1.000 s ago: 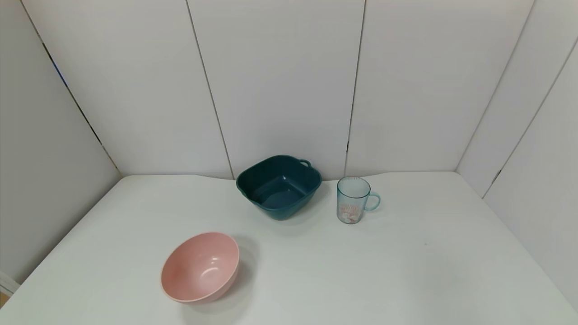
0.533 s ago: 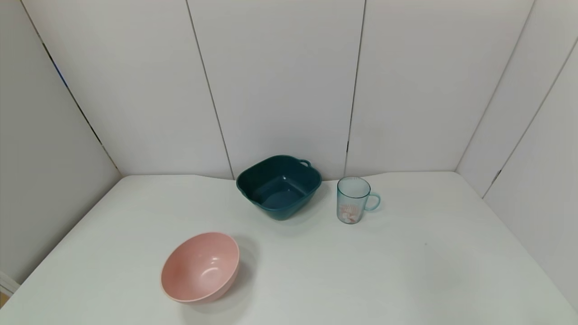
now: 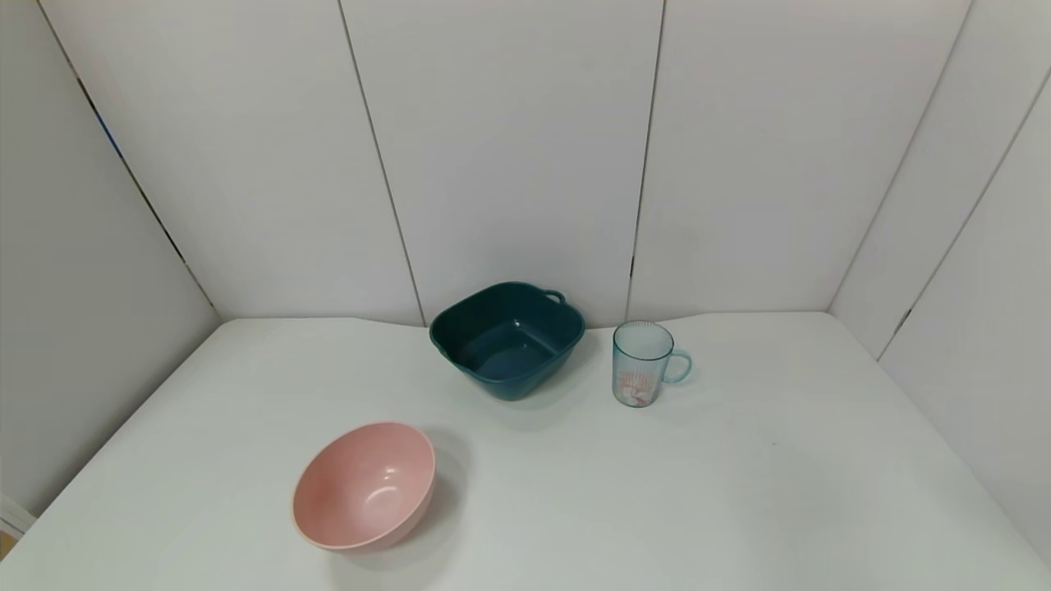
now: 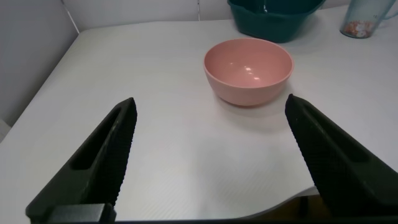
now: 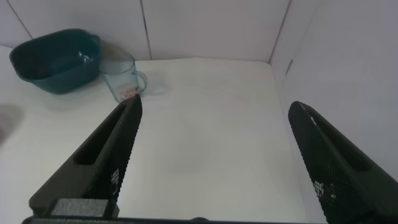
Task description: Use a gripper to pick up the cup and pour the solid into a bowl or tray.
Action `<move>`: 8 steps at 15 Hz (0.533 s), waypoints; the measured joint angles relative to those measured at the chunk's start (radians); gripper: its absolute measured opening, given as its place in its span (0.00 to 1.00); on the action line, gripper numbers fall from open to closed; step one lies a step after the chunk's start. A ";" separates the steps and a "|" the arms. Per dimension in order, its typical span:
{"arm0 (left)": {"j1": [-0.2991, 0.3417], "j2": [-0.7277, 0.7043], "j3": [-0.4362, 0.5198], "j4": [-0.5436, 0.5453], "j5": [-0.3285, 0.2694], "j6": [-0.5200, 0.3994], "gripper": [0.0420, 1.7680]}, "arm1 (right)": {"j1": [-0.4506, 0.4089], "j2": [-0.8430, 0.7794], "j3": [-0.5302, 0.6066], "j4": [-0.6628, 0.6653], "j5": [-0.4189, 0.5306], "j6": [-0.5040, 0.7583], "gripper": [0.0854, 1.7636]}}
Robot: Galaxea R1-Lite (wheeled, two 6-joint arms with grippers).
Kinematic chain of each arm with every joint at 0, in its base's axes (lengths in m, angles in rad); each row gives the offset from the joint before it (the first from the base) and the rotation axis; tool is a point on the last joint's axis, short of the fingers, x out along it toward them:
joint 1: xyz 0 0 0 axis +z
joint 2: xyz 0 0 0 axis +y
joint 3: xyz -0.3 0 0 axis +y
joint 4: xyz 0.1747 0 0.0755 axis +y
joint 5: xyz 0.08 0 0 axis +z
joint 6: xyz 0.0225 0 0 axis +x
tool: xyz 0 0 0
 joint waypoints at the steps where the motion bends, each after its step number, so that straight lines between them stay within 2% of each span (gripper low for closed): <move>1: 0.000 0.000 0.000 0.000 0.000 0.000 0.97 | 0.021 0.098 -0.038 -0.037 0.000 0.000 0.97; 5: 0.000 0.000 0.000 0.000 0.000 0.000 0.97 | 0.130 0.471 -0.134 -0.204 -0.028 -0.008 0.97; 8: 0.000 0.000 0.000 0.000 0.000 0.000 0.97 | 0.252 0.722 -0.203 -0.280 -0.070 -0.006 0.97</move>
